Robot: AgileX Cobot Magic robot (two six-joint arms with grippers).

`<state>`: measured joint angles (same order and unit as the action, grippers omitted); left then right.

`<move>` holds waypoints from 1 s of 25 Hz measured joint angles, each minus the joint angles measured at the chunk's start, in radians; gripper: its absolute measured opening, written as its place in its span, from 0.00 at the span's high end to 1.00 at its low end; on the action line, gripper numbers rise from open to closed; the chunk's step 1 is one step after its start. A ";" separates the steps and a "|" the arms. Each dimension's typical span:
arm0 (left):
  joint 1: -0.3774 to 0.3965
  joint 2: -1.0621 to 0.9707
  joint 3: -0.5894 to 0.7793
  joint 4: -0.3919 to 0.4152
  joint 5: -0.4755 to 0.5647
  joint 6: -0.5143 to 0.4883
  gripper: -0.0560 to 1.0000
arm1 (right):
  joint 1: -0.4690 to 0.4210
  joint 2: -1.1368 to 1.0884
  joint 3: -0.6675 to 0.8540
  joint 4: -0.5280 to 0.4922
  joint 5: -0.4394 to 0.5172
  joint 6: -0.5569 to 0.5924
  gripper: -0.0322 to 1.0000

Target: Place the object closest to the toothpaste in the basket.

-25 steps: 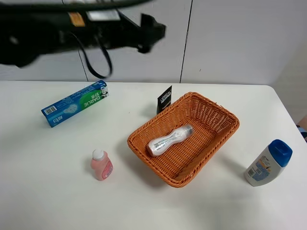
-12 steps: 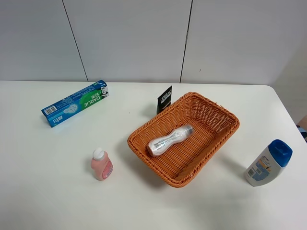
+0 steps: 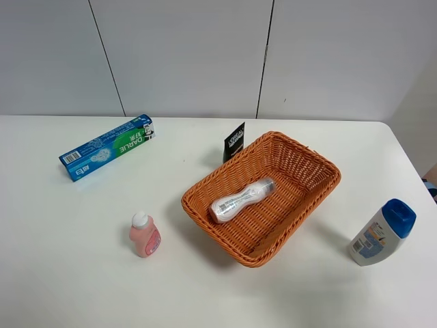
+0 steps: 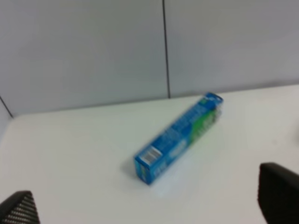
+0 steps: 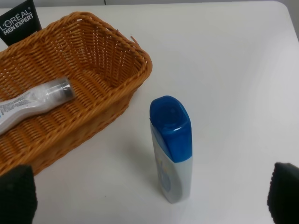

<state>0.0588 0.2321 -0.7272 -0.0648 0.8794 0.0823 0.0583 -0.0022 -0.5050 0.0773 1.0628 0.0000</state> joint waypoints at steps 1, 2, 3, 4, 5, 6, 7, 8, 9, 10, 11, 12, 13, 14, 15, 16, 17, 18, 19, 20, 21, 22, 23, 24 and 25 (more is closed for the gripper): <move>0.000 -0.051 0.024 -0.006 0.024 -0.002 0.07 | 0.000 0.000 0.000 0.000 0.000 0.000 0.01; 0.000 -0.098 0.040 -0.009 0.045 -0.004 0.07 | 0.000 0.000 0.000 0.000 0.000 0.000 0.01; 0.000 -0.132 0.057 -0.009 0.074 -0.004 0.07 | 0.000 0.000 0.000 0.000 0.000 0.000 0.01; -0.001 -0.166 0.071 -0.008 0.102 -0.004 0.07 | 0.000 0.000 0.000 0.000 0.000 0.000 0.01; -0.003 -0.193 0.085 -0.004 0.124 -0.005 0.07 | 0.000 0.000 0.000 0.000 0.000 0.000 0.01; -0.009 -0.214 0.098 0.003 0.147 -0.005 0.07 | 0.000 0.000 0.000 0.000 0.000 0.000 0.01; -0.016 -0.227 0.117 0.013 0.161 -0.005 0.07 | 0.000 0.000 0.000 0.000 0.000 0.000 0.01; -0.025 -0.234 0.137 0.021 0.175 -0.005 0.07 | 0.000 0.000 0.000 0.000 0.000 0.000 0.01; -0.036 -0.238 0.159 0.029 0.182 -0.005 0.07 | 0.000 0.000 0.000 0.000 0.000 0.000 0.01; -0.048 -0.238 0.180 0.035 0.190 -0.005 0.07 | 0.000 0.000 0.000 0.000 0.000 0.000 0.01; -0.059 -0.238 0.202 0.039 0.191 -0.005 0.07 | 0.000 0.000 0.000 0.000 0.000 0.000 0.01; -0.067 -0.238 0.215 0.039 0.190 -0.005 0.07 | 0.000 0.000 0.000 0.000 0.000 0.000 0.01; -0.075 -0.238 0.220 0.040 0.186 -0.005 0.07 | 0.000 0.000 0.000 0.000 0.000 0.000 0.01; -0.082 -0.238 0.220 0.041 0.182 -0.005 0.07 | 0.000 0.000 0.000 0.000 0.000 0.000 0.01; -0.085 -0.239 0.221 0.041 0.178 -0.005 0.07 | 0.000 0.000 0.000 0.000 0.000 0.000 0.01; -0.087 -0.239 0.221 0.042 0.177 -0.005 0.07 | 0.000 0.000 0.000 0.000 0.000 0.000 0.01; -0.091 -0.239 0.221 0.042 0.175 -0.005 0.07 | 0.000 0.000 0.000 0.000 0.000 0.000 0.01; -0.097 -0.239 0.221 0.043 0.173 -0.005 0.07 | 0.000 0.000 0.000 0.000 0.000 0.000 0.01; -0.100 -0.239 0.221 0.046 0.173 -0.005 0.07 | 0.000 0.000 0.000 0.000 0.000 0.000 0.01; -0.101 -0.239 0.221 0.050 0.173 -0.009 0.07 | 0.000 0.000 0.000 0.000 0.000 0.000 0.01; -0.101 -0.239 0.221 0.055 0.173 -0.012 0.07 | 0.000 0.000 0.000 0.000 0.000 0.000 0.01; -0.101 -0.239 0.221 0.057 0.173 -0.015 0.07 | 0.000 0.000 0.000 0.000 0.000 0.000 0.01; -0.101 -0.239 0.221 0.065 0.173 -0.016 0.07 | 0.000 0.000 0.000 0.000 0.000 0.000 0.01; -0.101 -0.239 0.221 0.065 0.173 -0.016 0.07 | 0.000 0.000 0.000 0.000 0.000 0.000 0.01; -0.101 -0.239 0.221 0.065 0.173 -0.016 0.07 | 0.000 0.000 0.000 0.000 0.000 0.000 0.01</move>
<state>-0.0424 -0.0068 -0.5066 0.0000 1.0522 0.0664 0.0583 -0.0022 -0.5050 0.0773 1.0628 0.0000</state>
